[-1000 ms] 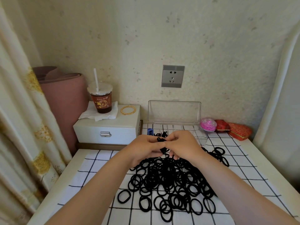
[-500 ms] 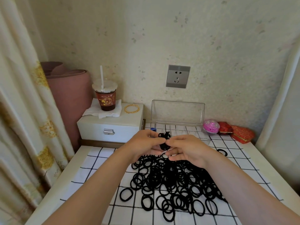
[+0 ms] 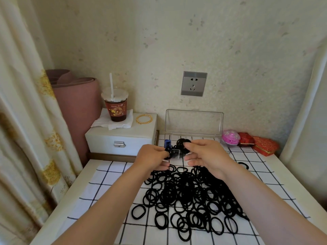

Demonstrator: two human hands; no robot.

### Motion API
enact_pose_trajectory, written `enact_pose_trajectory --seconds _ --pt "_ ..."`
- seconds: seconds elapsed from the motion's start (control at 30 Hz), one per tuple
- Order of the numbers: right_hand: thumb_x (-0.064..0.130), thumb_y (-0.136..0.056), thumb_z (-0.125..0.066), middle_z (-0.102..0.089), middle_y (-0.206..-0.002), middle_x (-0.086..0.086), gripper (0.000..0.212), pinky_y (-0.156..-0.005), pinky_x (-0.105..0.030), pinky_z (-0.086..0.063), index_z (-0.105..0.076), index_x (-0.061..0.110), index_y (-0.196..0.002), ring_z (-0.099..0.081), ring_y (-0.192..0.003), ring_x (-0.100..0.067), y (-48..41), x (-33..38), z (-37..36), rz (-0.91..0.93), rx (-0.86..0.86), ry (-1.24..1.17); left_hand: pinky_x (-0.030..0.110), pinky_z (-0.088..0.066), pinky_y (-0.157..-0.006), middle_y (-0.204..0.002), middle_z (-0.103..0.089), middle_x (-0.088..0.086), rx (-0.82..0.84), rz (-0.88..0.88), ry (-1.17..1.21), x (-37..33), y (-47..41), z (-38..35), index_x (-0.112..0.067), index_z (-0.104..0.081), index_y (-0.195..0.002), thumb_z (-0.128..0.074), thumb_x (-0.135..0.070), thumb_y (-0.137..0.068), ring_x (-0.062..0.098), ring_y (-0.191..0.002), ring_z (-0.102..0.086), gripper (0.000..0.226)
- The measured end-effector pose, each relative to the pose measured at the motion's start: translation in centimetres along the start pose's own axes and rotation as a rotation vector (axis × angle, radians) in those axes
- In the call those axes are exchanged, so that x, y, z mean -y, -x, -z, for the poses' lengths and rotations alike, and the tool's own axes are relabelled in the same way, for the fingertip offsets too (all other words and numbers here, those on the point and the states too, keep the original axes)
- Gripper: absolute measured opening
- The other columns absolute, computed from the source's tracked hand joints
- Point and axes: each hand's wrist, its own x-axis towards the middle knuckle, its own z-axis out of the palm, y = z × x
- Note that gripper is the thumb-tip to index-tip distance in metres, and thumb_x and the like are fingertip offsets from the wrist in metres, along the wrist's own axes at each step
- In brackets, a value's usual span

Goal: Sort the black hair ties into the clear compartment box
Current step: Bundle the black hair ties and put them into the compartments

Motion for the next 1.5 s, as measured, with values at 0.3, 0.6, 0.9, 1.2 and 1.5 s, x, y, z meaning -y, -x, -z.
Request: enact_pose_trajectory --seconds 0.3,0.6,0.9,1.2,1.5 --pt "0.014 -0.084 -0.078 -0.076 -0.085 -0.019 0.021 -0.062 -0.035 -0.061 -0.071 0.005 -0.101 -0.071 -0.064 -0.025 -0.1 -0.4 -0.3 -0.019 0.066 0.213 0.026 -0.06 -0.075 -0.092 -0.076 0.009 0.277 -0.025 0.146 -0.9 0.7 -0.6 -0.008 -0.075 -0.108 -0.073 -0.02 -0.087 0.013 -0.078 -0.071 0.024" --pt "0.016 -0.082 -0.079 -0.071 -0.084 -0.012 0.028 -0.052 -0.031 -0.058 -0.063 0.012 -0.104 -0.069 -0.058 -0.019 0.4 -0.2 -0.9 0.057 -0.033 0.37 0.032 -0.059 -0.088 -0.107 -0.074 0.013 0.404 -0.052 0.028 -1.0 0.7 -0.1 -0.005 -0.073 -0.111 -0.071 -0.014 -0.09 0.018 -0.093 -0.072 0.023" --pt "0.013 -0.088 -0.073 -0.072 -0.083 -0.014 0.023 -0.069 -0.034 -0.059 -0.071 0.002 -0.109 -0.069 -0.071 -0.019 -0.4 -1.2 0.6 -0.116 0.186 0.176 0.036 -0.061 -0.083 -0.103 -0.071 0.018 0.41 -0.081 -0.033 -0.9 0.2 0.5 -0.007 -0.063 -0.115 -0.074 -0.007 -0.086 0.024 -0.089 -0.074 0.031" --pt "0.011 -0.086 -0.075 -0.072 -0.094 -0.022 0.033 -0.045 -0.025 -0.053 -0.065 -0.003 -0.114 -0.065 -0.056 -0.018 -5.4 -0.1 -0.8 -0.011 -0.149 0.264 0.028 -0.045 -0.096 -0.121 -0.056 -0.002 0.034 -0.517 -0.445 1.0 -2.6 -0.5 -0.025 -0.057 -0.128 -0.065 -0.029 -0.09 0.012 -0.109 -0.054 0.038" --pt "0.026 -0.077 -0.08 -0.073 -0.07 -0.008 0.013 -0.06 -0.035 -0.053 -0.077 0.013 -0.075 -0.068 -0.066 -0.025 -10.9 0.0 -4.0 0.242 -0.302 0.83 0.046 -0.044 -0.105 -0.136 -0.041 0.004 0.177 -0.405 -0.573 2.9 -5.2 -1.4 -0.018 -0.034 -0.141 -0.068 -0.039 -0.077 0.025 -0.124 -0.046 0.075"
